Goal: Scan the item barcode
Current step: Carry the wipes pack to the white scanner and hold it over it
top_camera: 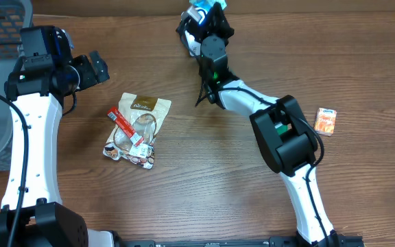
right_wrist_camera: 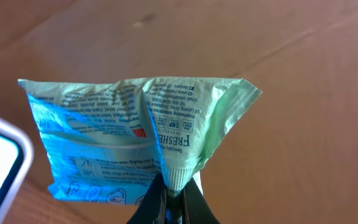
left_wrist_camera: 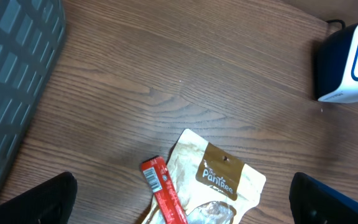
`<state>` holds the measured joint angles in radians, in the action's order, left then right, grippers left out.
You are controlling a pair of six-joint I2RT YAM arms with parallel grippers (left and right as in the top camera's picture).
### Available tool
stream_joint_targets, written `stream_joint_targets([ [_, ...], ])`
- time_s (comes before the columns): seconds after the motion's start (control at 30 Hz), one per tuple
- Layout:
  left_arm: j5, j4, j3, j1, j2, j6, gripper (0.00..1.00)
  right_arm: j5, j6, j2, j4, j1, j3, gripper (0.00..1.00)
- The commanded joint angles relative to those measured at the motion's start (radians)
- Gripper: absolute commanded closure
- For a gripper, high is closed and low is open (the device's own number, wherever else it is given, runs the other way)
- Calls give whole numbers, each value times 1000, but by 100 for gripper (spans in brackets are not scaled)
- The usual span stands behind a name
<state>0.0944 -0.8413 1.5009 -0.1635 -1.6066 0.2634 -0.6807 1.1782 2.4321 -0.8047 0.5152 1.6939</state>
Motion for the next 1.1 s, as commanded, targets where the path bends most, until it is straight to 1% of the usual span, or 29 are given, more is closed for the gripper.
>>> stream_joint_targets([
  [0.0, 7, 1, 25, 9, 10, 13, 0, -26, 109, 34, -25, 13, 18, 96],
  [0.07, 7, 1, 25, 9, 10, 13, 0, -26, 137, 51, -31, 15, 18, 96],
  [0.4, 7, 1, 25, 9, 10, 13, 0, -45, 140, 67, -58, 21, 18, 96],
  [0.47, 7, 1, 25, 9, 10, 13, 0, -49, 140, 67, -44, 23, 17, 96],
  [0.53, 7, 1, 25, 9, 10, 13, 0, -59, 139, 67, 12, 24, 18, 96],
  [0.6, 7, 1, 25, 9, 10, 13, 0, -77, 118, 67, 53, 24, 18, 96],
  [0.67, 7, 1, 25, 9, 10, 13, 0, -110, 57, 67, 55, 26, 18, 97],
  [0.83, 7, 1, 25, 9, 10, 13, 0, -151, 48, 35, 51, 27, 19, 97],
  [0.93, 7, 1, 25, 9, 10, 13, 0, -183, 33, -12, 51, 27, 19, 97],
  [1.07, 7, 1, 25, 9, 10, 13, 0, -232, -52, -112, 52, 27, 19, 97],
])
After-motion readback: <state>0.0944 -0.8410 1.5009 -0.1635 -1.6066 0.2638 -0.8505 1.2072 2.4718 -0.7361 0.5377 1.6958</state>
